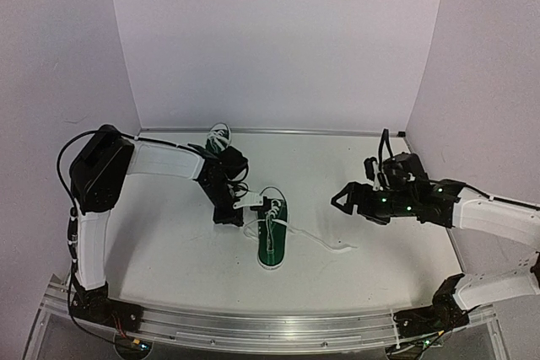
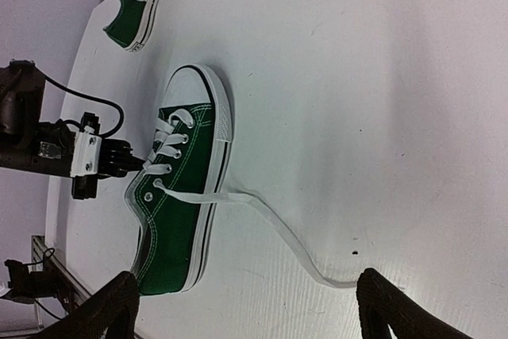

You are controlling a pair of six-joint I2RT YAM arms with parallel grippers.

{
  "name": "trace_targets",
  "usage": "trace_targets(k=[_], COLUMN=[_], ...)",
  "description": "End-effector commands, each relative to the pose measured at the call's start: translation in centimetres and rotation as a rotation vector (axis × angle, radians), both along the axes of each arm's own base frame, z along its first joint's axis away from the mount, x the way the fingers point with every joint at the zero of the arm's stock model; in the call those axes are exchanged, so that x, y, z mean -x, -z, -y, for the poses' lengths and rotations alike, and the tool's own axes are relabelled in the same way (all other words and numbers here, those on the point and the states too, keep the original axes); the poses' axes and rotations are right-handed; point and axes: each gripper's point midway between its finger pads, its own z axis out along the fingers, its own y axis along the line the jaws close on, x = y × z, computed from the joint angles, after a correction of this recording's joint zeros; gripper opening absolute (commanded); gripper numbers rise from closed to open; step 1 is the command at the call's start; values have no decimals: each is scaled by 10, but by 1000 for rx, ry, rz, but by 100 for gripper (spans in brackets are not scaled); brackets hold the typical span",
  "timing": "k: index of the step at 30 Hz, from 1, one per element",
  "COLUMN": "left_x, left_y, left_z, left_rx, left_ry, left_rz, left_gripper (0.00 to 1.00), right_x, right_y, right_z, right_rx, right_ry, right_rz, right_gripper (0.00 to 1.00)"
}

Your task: Tie the shoes

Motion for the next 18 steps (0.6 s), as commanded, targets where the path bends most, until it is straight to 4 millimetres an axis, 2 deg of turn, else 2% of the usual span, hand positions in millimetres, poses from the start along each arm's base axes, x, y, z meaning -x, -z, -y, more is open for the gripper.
trace_targets(k=[1,3,10,13,16,18], left_x=[0,0,-25,-29,-26,-21], left_y=[-20,-38,-114,-142,-152,-155], left_z=[-21,-27,-54,-68,-74,-78], left_rx=[-43,-24,98,173,220,243], left_ry=[-123,-180,-557,-703,-785,-827], left_rz=[32,61,234,239,210,190], left_gripper=[0,0,0,0,0,0], right_x=[1,2,3,2,2,1], right_y=[1,4,23,31,37,34], right_z=[16,20,43,46,44,41], right_rx=[34,53,240,326,387,401], right_ry=[29,34,60,20,-30,-66], right_rz=[10,-1,-52,-82,-115,-105], right_gripper=[91,91,85,83,79,77])
